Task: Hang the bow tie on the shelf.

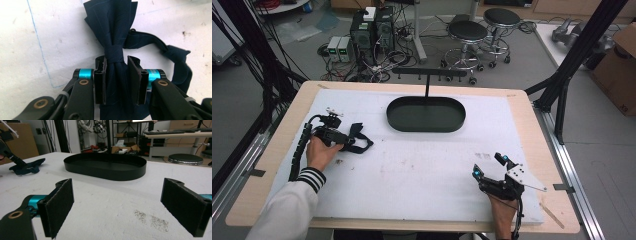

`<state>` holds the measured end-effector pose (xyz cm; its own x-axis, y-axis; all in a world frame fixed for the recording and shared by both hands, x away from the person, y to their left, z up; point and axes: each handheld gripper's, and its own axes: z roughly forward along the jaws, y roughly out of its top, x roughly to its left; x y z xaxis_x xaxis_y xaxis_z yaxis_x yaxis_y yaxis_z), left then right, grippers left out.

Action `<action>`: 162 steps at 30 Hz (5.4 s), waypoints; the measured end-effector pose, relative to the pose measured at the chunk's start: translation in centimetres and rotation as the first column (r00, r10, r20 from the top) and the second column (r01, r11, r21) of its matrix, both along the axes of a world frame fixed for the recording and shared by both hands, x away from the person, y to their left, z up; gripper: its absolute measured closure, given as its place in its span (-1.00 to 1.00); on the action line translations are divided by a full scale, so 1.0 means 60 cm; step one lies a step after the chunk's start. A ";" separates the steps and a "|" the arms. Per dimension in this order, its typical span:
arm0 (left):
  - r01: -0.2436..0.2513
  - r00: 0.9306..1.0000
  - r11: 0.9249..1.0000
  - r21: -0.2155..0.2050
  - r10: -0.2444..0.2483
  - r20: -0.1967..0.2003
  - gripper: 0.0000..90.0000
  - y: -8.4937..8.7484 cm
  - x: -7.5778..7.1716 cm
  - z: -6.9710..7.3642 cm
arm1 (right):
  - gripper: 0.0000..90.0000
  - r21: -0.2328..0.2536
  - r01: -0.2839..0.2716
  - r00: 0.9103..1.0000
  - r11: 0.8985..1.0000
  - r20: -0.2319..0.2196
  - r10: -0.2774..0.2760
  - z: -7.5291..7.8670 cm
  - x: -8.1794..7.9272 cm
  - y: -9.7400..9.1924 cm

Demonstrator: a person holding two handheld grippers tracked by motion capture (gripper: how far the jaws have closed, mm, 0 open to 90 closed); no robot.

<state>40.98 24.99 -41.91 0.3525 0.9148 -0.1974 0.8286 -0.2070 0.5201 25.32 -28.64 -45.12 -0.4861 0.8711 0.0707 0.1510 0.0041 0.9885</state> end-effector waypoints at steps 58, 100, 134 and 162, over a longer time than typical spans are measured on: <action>0.144 0.873 0.972 -0.184 -0.037 0.486 0.67 0.019 -0.046 0.098 | -0.77 -0.011 0.000 1.000 1.000 -0.004 0.000 0.000 0.001 0.002; 0.379 0.775 0.905 -0.195 -0.195 0.601 0.67 -0.102 0.047 0.183 | -0.77 -0.009 -0.002 1.000 1.000 -0.007 0.002 0.000 0.001 0.001; 0.384 0.742 0.898 -0.213 -0.163 0.651 0.67 -0.172 0.151 0.220 | -0.77 0.007 -0.003 1.000 1.000 -0.003 0.003 0.000 0.001 -0.001; 0.301 0.757 0.933 -0.197 -0.108 0.645 0.67 -0.098 0.146 0.175 | -0.77 0.001 -0.004 1.000 1.000 -0.007 0.004 0.000 0.001 0.000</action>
<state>49.73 19.10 -31.38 0.6570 0.7474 -0.0989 0.2627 -0.1040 0.9593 25.40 -28.66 -45.11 -0.4889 0.8691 0.0752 0.1580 0.0035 0.9874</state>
